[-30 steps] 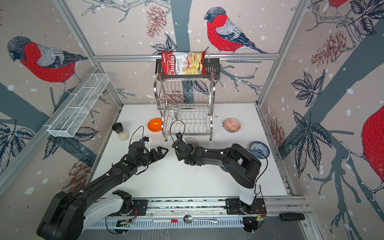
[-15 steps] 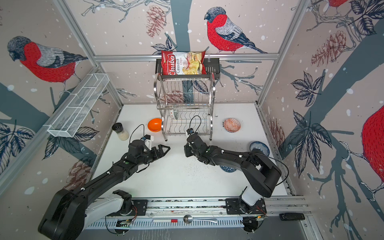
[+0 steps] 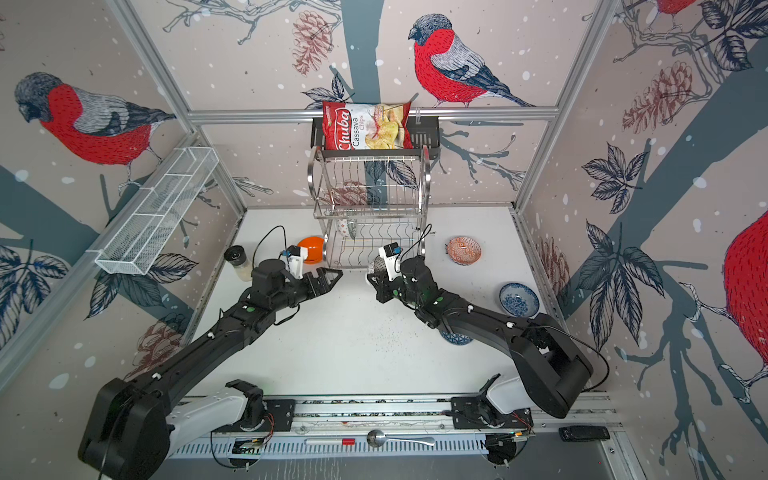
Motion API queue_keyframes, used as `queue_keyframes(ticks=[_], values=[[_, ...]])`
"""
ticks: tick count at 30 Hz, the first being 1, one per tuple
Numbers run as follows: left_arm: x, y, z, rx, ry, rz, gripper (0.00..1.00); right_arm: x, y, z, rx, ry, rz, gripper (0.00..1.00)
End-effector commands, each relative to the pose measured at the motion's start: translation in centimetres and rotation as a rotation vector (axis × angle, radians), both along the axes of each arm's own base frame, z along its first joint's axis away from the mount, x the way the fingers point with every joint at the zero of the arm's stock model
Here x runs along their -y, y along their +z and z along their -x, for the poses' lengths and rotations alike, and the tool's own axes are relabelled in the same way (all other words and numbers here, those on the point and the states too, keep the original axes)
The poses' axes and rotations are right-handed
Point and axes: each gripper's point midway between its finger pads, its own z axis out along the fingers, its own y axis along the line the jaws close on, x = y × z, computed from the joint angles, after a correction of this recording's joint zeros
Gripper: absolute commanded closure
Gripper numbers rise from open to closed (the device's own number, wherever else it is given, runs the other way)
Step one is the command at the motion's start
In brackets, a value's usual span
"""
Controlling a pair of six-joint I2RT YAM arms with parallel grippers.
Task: Load the bowls into the dish rack
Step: 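Lift the maroon bowl with the right gripper and tilt it upright toward the rack, then insert the maroon bowl into the rack slots beside the green bowl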
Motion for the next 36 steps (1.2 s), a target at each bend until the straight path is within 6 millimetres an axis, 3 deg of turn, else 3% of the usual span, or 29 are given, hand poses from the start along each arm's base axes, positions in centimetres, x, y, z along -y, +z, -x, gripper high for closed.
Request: queue_keyframes(ticks=[1,9,12,29,36], values=[[-1.1,0.3,-1.1,0.029,0.037,-0.103,0.02,-1.0,3.6,-0.8,0.091,0.040,-0.141,0.99],[-2.6,3.6,-2.9,0.267,0.090,-0.233,0.02,-1.7,2.5,-2.9,0.075,0.057,-0.235,0.99],[-2.1,4.8,-2.6,0.337,0.016,-0.239,0.02,-1.5,2.5,-3.3,0.074,0.049,-0.279,0.99],[-3.8,3.3,-3.4,0.260,0.027,-0.120,0.02,-1.2,3.3,-5.5,0.060,-0.030,-0.427,1.00],[-3.6,2.4,-3.9,0.200,-0.003,-0.085,0.02,-2.4,3.1,-7.0,-0.002,-0.043,-0.464,1.00]])
